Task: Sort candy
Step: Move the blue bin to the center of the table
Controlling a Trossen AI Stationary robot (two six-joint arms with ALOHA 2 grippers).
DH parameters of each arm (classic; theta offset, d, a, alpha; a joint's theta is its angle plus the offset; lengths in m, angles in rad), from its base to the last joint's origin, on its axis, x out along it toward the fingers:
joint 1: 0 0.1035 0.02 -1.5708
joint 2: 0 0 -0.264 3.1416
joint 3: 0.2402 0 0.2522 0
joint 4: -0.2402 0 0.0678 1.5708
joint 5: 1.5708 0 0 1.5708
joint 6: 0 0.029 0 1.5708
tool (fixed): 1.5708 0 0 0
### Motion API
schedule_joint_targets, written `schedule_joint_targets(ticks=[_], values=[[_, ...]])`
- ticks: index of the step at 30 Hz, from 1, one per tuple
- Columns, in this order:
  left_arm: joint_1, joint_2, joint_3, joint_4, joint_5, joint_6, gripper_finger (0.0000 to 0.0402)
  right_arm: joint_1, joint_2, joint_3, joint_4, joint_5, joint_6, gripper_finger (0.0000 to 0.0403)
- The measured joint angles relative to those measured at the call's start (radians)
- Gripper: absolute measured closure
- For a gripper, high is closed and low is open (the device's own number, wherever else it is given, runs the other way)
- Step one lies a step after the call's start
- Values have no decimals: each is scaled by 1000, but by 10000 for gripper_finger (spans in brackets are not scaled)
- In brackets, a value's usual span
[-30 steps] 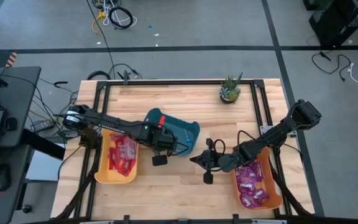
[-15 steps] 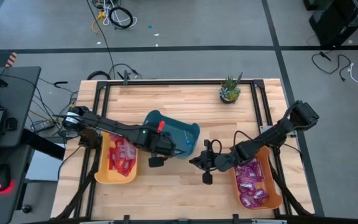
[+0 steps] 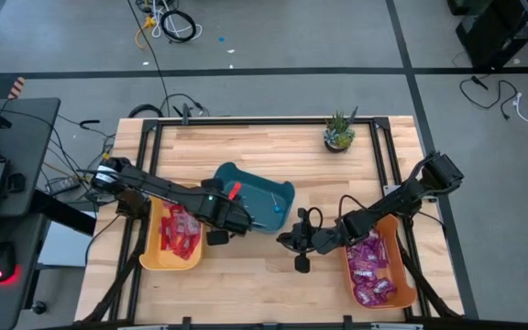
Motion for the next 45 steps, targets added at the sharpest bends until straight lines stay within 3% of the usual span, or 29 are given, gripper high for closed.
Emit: schedule_joint_targets(ticks=[5,19,31,45], values=[[0,0,-34,12,12,-3,402,-1,0,0,2,28,-3,403],[-11,0,-41,227,166,2,402,-37,-1,0,-17,104,9,403],[-25,0,-41,406,188,7,402,-51,-1,0,-70,150,35,403],[-68,-3,44,146,138,-92,402,-4,-2,0,-127,150,77,403]])
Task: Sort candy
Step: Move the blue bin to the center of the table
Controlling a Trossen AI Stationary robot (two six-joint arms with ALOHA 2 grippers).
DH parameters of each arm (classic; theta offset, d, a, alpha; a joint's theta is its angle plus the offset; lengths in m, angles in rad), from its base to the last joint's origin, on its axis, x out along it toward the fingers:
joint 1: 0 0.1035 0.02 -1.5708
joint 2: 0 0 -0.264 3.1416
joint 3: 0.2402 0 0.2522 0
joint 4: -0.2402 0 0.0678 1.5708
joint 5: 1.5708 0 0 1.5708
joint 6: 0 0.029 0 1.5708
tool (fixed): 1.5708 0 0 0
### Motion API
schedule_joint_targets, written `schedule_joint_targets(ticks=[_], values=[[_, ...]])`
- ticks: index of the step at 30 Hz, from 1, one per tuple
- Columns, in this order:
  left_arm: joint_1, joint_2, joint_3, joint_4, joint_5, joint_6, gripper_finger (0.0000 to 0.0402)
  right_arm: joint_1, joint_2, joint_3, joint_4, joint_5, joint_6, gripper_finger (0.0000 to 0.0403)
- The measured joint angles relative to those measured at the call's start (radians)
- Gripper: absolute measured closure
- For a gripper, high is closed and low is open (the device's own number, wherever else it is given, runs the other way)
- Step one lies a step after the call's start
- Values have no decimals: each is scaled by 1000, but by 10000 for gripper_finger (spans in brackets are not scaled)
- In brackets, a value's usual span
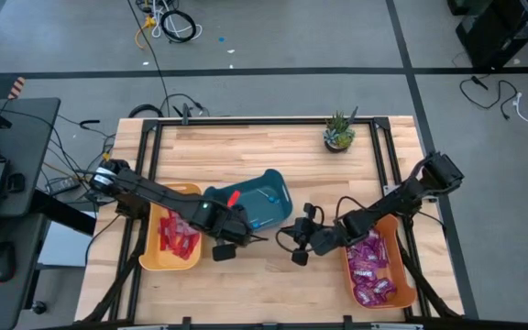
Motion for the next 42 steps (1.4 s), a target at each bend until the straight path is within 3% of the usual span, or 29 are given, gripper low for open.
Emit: schedule_joint_targets(ticks=[7,30,42], values=[[-17,0,15,-226,3,-113,402,40,-6,0,0,-1,1,403],[-34,27,14,-160,-3,-116,402,69,-40,0,4,8,-49,403],[-42,34,14,-164,-47,-119,402,140,-208,0,-106,7,-77,403]])
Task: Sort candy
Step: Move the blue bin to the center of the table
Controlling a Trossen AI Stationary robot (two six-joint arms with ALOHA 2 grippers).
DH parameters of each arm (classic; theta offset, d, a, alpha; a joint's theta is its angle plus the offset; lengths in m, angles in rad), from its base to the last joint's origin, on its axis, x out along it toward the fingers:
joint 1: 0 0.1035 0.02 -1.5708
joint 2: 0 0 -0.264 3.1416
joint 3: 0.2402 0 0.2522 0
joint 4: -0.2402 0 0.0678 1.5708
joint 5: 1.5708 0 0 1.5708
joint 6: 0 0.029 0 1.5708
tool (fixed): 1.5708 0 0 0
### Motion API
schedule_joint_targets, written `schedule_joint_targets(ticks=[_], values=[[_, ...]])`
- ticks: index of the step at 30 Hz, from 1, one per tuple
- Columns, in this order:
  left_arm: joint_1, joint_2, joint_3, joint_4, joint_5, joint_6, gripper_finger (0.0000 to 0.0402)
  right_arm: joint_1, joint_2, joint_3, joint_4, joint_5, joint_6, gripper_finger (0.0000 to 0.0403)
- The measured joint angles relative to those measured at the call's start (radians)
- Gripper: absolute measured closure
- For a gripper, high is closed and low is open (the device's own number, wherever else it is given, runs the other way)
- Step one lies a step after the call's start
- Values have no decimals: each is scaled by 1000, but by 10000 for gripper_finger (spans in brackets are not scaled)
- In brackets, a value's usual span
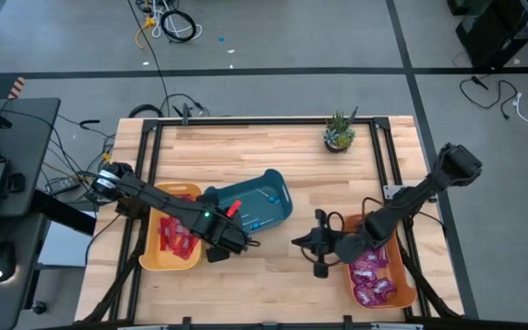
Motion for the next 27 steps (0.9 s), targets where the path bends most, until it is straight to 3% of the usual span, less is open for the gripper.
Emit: schedule_joint_targets(ticks=[14,27], values=[[0,0,-2,54,-47,20,402,86,-105,0,-6,35,-34,403],[0,-1,-141,148,1,10,402,88,-105,0,-6,46,-45,403]])
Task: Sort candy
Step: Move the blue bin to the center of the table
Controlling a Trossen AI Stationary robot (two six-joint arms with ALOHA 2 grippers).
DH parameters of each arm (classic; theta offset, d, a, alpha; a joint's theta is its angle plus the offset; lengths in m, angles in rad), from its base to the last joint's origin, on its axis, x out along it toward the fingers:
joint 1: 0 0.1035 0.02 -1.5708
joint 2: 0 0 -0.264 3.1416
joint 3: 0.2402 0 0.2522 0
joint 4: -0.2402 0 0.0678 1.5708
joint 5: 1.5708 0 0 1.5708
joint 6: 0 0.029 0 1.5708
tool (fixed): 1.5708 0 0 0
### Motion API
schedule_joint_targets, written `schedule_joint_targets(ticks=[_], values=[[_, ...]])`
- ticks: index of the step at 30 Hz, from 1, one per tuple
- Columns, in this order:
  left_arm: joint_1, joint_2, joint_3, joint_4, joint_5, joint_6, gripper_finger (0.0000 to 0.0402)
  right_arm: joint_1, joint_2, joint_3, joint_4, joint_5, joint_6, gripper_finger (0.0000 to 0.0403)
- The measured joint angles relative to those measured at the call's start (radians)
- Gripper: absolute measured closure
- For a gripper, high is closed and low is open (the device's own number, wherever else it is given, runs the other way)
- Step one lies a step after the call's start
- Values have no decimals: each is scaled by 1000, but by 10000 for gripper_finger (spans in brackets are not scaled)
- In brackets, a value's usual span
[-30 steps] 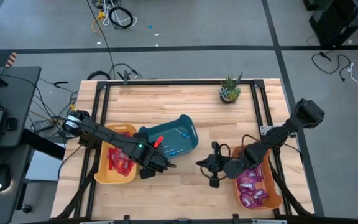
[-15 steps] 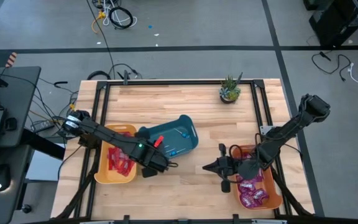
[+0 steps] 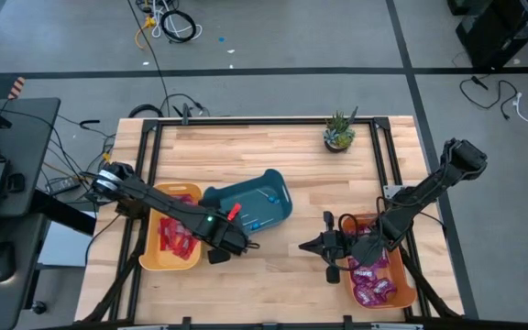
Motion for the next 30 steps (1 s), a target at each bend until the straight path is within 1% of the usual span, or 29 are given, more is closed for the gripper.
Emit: schedule_joint_targets(ticks=[7,14,16,23,30], values=[[0,0,-9,162,73,-3,402,0,0,0,0,0,0,403],[0,0,-9,293,120,-19,402,0,0,0,0,0,0,403],[-4,0,-9,327,127,-29,402,0,0,0,0,0,0,403],[-34,0,-9,371,138,-81,402,0,0,0,0,0,-4,403],[-61,0,-9,522,146,-81,402,0,1,0,0,0,-7,403]])
